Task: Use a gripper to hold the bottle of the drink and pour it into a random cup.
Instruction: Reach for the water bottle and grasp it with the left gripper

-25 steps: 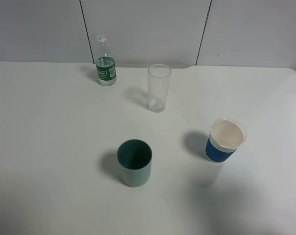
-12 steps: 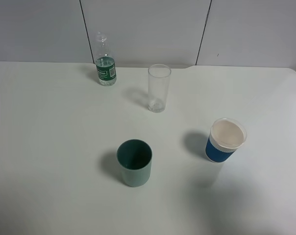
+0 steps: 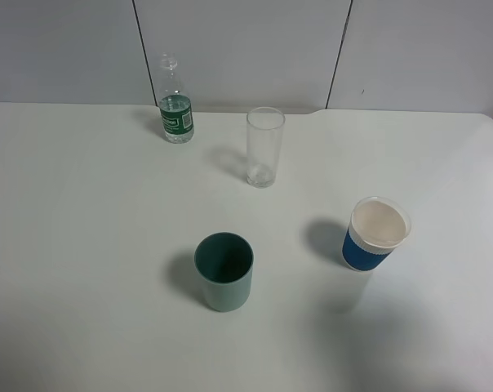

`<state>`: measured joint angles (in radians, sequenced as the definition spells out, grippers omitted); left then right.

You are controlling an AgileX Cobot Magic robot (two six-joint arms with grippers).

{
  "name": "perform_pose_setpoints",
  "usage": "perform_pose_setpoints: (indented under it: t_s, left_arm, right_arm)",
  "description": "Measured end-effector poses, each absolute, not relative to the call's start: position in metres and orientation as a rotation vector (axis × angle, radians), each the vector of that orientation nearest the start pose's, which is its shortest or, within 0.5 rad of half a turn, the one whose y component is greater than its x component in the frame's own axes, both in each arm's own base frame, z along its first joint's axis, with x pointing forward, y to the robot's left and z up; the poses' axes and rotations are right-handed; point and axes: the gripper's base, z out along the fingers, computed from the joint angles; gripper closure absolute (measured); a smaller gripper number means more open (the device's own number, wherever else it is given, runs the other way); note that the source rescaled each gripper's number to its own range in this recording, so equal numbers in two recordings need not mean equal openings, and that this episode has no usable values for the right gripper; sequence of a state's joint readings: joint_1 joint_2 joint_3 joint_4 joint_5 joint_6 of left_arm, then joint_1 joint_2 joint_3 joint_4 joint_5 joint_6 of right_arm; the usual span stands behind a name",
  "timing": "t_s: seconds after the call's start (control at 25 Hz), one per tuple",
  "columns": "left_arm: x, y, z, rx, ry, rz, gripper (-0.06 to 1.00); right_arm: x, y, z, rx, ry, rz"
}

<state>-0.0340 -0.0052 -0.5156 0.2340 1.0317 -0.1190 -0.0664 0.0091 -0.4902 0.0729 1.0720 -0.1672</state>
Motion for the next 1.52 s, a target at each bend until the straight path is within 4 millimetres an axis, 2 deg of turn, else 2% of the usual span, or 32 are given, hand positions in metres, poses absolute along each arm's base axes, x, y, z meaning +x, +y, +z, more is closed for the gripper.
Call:
perform_pose_setpoints:
  t_s: [0.2, 0.4, 0.8, 1.52]
  left_arm:
    - [0.002, 0.017, 0.293, -0.066, 1.958, 0.185, -0.06]
    - [0.03, 0.016, 0.297, 0.013, 2.032, 0.222, -0.06]
    - [0.087, 0.009, 0.303, 0.12, 2.032, 0.221, -0.06]
    - [0.169, 0.0, 0.281, 0.194, 2.065, 0.155, -0.06]
  right_arm:
    - [-0.003, 0.006, 0.274, -0.108, 2.07, -0.056]
    - [-0.003, 0.006, 0.274, -0.108, 2.07, -0.056]
    - [-0.003, 0.006, 0.274, -0.108, 2.07, -0.056]
    - [-0.003, 0.006, 0.274, -0.108, 2.07, -0.056]
